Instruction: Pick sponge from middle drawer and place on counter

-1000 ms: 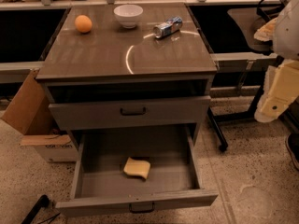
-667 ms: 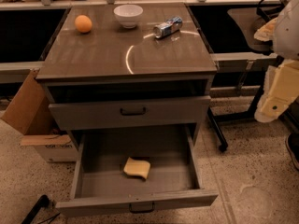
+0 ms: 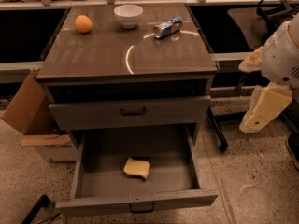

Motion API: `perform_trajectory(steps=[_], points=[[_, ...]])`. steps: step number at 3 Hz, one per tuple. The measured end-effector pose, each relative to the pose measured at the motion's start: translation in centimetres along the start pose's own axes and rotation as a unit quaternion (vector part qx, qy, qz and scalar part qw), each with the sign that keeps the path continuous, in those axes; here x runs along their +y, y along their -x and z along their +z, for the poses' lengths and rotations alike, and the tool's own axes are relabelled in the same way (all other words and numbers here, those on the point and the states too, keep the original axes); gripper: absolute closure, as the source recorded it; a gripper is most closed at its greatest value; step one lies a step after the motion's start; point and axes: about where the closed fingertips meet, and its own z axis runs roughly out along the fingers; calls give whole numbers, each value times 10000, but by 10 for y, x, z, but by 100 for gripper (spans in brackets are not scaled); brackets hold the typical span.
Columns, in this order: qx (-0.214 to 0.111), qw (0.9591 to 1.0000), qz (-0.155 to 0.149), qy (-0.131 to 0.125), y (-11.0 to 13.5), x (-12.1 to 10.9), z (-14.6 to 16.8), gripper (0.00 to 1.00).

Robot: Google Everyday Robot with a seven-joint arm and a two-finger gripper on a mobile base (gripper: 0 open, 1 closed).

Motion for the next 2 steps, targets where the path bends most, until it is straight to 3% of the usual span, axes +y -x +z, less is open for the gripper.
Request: perform_trajectory(steps=[1,2], points=[[5,10000,-2,-23,1,1,-1,16],[2,10000,-8,-49,1,1,-3,0]])
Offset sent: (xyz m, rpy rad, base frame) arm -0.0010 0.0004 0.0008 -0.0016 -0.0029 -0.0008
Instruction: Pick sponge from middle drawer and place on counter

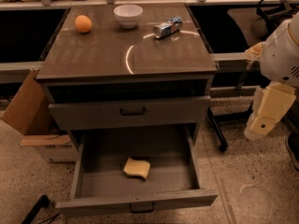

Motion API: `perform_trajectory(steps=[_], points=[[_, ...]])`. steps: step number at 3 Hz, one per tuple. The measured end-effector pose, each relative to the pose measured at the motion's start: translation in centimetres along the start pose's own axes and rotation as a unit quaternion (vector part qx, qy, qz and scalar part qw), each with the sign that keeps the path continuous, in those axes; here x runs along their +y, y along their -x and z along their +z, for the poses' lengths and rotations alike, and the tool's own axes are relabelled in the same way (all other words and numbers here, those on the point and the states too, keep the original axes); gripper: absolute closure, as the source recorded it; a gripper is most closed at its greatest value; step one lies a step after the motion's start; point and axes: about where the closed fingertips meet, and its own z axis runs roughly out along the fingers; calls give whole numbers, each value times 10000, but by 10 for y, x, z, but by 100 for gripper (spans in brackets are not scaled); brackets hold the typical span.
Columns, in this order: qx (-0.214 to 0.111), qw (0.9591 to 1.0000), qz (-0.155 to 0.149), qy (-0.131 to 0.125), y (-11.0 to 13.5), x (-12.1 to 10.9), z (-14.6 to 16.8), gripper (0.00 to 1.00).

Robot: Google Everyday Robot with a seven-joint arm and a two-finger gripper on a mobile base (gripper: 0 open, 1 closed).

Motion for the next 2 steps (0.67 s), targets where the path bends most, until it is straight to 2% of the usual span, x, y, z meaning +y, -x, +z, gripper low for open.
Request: perform_trajectory(steps=[1,2], points=[[10,10000,8,-1,-2,-2,11,0],[-53,9999,27,150,-4,4,56,0]])
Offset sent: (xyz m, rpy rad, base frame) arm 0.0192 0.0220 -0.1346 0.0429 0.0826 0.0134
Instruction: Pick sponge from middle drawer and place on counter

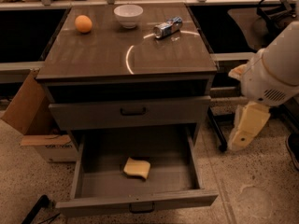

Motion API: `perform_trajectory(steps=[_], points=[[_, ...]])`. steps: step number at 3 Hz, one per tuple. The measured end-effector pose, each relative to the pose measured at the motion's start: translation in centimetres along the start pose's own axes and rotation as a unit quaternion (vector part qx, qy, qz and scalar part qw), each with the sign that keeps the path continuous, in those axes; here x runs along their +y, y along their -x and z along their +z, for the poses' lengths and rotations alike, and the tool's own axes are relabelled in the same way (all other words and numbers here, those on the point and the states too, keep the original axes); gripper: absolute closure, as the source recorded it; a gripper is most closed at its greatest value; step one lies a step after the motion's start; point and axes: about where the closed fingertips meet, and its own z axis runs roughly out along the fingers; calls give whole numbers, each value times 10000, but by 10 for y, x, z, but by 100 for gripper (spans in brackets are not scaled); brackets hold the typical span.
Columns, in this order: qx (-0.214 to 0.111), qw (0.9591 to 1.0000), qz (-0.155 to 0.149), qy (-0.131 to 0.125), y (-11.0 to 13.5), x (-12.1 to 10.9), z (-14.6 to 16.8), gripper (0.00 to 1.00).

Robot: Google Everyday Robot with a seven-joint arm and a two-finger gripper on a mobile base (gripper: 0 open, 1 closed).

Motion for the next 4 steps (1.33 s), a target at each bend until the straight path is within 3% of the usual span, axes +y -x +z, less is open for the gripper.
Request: perform_trajectory(steps=[2,3,4], points=[[-129,9995,178,225,-3,27,98,0],[-361,9982,171,446,5,43,132,0],[-397,9980,169,472,7,45,137,0]])
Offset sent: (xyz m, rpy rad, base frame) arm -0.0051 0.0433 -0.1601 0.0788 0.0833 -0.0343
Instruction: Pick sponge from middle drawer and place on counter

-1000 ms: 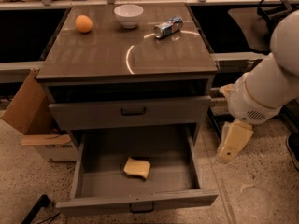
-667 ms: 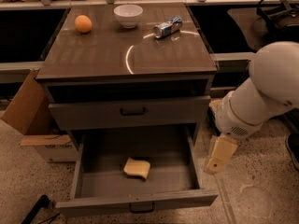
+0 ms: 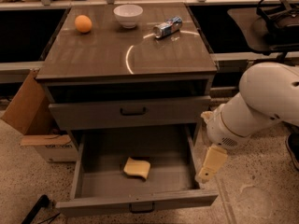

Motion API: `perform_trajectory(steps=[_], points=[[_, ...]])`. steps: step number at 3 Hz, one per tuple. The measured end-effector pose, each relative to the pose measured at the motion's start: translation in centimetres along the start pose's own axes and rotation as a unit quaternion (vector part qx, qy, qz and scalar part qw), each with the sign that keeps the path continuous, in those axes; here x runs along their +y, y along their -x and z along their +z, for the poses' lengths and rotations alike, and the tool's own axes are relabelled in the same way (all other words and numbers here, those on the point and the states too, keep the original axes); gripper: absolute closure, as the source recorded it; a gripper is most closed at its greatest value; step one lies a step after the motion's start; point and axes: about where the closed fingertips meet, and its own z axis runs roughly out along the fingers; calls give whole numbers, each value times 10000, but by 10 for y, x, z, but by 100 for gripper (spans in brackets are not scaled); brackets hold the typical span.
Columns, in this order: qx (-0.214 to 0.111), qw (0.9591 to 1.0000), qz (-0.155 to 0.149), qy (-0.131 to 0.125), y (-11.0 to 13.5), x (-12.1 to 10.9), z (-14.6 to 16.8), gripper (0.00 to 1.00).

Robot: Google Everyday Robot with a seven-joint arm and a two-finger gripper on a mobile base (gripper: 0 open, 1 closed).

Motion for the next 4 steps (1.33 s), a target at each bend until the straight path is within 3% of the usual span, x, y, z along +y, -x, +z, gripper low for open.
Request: perform_trajectory(steps=[1,2,3,4], points=[[68,9999,16,152,2,3,17,0],[14,9993,89,375,19,19,59,0],[-394,9971,306,579,39,35,100,0],[-778,9924,533,796,61,52,133,0]])
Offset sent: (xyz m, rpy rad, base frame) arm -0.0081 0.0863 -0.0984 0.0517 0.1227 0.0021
